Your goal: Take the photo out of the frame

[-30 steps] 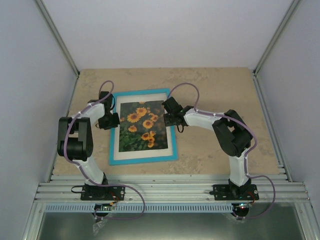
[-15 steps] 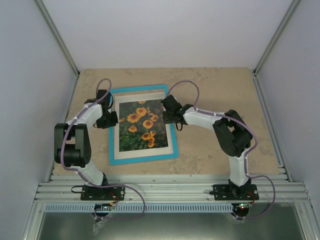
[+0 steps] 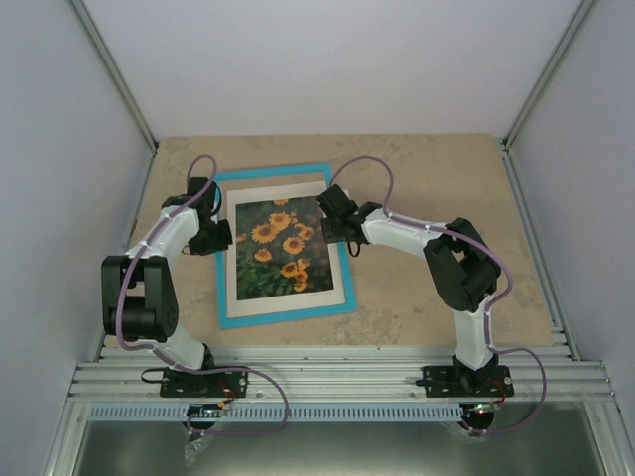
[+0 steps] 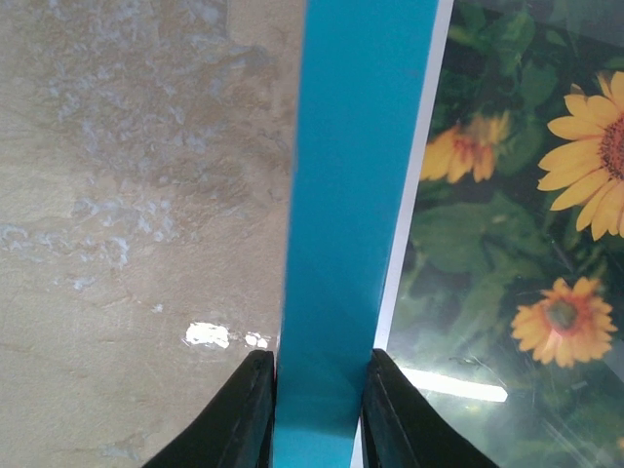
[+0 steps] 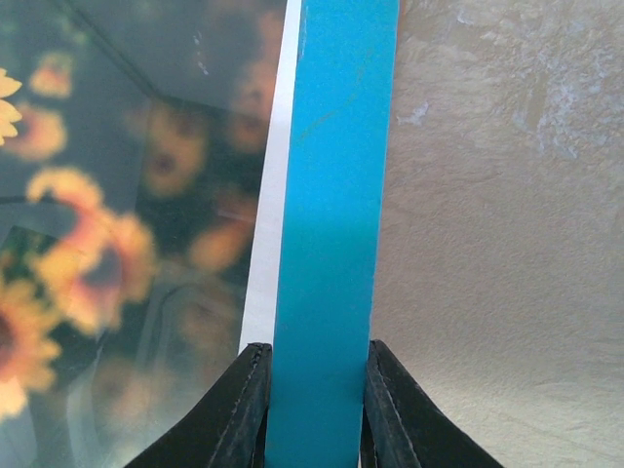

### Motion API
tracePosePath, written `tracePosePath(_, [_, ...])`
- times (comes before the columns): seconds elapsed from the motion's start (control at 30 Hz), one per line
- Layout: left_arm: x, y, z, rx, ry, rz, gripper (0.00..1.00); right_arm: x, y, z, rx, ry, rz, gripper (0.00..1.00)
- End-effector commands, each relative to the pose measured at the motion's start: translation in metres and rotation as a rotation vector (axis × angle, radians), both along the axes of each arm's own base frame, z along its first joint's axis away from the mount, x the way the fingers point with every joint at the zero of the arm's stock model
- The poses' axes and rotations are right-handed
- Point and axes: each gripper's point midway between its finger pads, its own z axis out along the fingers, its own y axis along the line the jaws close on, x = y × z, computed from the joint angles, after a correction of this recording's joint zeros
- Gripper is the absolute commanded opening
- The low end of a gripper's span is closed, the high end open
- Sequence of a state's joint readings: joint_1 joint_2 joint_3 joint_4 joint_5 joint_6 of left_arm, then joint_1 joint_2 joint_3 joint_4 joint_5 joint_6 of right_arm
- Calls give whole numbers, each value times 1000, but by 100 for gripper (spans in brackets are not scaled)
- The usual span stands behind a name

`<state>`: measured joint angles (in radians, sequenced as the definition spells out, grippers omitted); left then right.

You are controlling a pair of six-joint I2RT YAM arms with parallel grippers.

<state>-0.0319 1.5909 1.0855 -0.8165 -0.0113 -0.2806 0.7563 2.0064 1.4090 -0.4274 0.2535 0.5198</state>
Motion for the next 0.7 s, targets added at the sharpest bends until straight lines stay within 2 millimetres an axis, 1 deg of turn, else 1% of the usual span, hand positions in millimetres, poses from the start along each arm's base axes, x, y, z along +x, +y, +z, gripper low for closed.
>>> tracePosePath(0.0, [29,-17,24,-94,-146,12,0,-33,13,0,-46,81,130,20])
tracePosePath(0.13, [24,-20,17,-101,-120,6,0,-41,9,-3,-60,105,141,20])
tracePosePath(0.23, [22,-25,16,-106,-115,-6,0,-46,9,-2,-58,113,155,20])
tracePosePath(0.33, [20,-30,19,-119,-122,-16,0,-49,8,6,-56,105,165,20])
tracePosePath(0.53, [17,-48,30,-167,-138,-48,0,-51,-3,24,-75,79,172,17])
tracePosePath(0.6, [16,-57,34,-192,-145,-64,0,-50,-10,27,-84,74,171,16])
tracePosePath(0.67, [14,-68,40,-222,-158,-82,0,-48,-22,29,-98,72,159,14])
